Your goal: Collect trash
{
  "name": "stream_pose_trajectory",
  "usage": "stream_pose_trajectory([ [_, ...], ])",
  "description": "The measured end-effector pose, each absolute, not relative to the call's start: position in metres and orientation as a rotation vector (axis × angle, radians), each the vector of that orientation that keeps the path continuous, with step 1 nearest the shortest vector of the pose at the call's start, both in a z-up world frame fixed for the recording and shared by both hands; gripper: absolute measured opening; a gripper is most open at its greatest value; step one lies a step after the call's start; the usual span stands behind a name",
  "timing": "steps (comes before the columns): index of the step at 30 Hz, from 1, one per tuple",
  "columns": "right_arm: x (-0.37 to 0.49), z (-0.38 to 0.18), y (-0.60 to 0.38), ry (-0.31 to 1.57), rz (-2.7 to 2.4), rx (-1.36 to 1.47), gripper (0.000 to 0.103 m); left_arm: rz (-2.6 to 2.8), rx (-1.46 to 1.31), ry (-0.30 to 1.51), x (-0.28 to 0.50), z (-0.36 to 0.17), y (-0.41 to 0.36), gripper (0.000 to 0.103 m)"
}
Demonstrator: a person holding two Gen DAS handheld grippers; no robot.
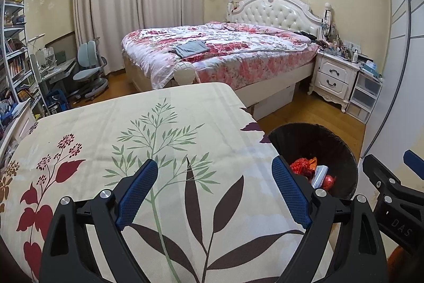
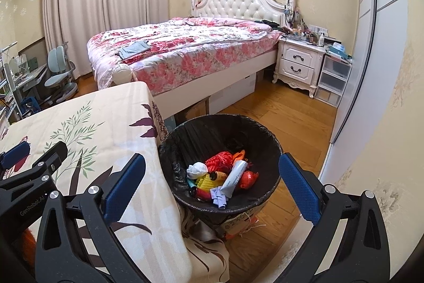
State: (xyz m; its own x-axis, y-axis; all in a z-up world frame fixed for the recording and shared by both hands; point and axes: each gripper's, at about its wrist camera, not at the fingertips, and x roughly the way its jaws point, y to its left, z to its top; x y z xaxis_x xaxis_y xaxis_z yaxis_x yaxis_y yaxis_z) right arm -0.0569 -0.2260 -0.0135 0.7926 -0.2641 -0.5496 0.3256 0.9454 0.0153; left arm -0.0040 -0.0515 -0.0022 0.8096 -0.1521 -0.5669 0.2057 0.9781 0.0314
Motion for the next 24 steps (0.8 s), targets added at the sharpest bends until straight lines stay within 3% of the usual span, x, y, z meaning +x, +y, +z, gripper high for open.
stream_pose_trajectory([
  [24,-0.0648,-0.0048,-0.2184,0.553,-0.305,0.101,0.098,-0.198,0.075,0.575,-0.0113,0.0036,-0.0440,0.087],
])
